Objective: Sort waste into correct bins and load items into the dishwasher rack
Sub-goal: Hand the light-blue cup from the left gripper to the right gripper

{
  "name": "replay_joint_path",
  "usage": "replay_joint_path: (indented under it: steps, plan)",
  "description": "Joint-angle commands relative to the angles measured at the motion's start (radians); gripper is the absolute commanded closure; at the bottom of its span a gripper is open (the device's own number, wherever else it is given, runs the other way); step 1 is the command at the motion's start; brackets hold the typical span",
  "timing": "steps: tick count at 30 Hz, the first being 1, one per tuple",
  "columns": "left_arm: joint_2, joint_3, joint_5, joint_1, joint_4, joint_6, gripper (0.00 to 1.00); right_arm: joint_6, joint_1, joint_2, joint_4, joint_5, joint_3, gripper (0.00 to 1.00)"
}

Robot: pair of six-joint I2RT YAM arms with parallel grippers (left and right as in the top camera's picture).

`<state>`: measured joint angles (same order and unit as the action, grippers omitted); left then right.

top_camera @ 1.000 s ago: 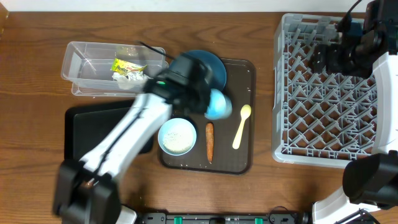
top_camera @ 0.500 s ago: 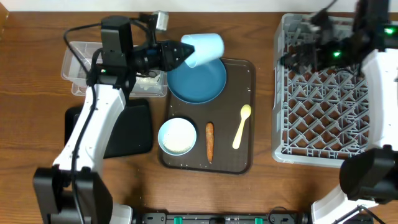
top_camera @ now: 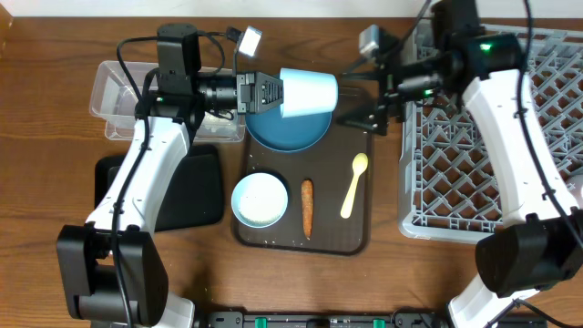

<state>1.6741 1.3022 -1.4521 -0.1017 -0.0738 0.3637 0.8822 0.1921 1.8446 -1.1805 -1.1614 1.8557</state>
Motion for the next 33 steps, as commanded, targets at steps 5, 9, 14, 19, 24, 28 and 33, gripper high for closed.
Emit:
replay_joint_path:
  steps: [5,9,14,19,24,28,33]
  plan:
    - [0.000,0.008,-0.040,0.002,0.005,0.001,0.94,0.058,0.066,0.003,0.050,-0.140,-0.003,0.01]
    - [0.000,0.008,-0.040,0.002,0.005,0.001,0.94,0.057,0.085,0.003,0.075,-0.161,-0.003,0.12]
    - [0.000,0.008,-0.040,0.002,0.005,0.001,0.94,0.057,0.098,0.003,0.090,-0.160,-0.003,0.26]
    - [0.000,0.008,-0.040,0.002,0.005,0.002,0.94,0.058,0.097,0.003,0.096,-0.159,-0.003,0.42]
    - [0.000,0.008,-0.040,0.002,0.005,0.001,0.89,0.057,0.097,0.003,0.096,-0.153,-0.003,0.47]
    - [0.000,0.005,0.030,0.002,-0.009,0.001,0.52,-0.027,0.097,0.003,0.096,-0.035,-0.003,0.50]
    - [0.000,0.004,0.417,0.002,-0.237,-0.072,0.40,-0.343,0.096,0.003,0.095,0.401,-0.003,0.68]
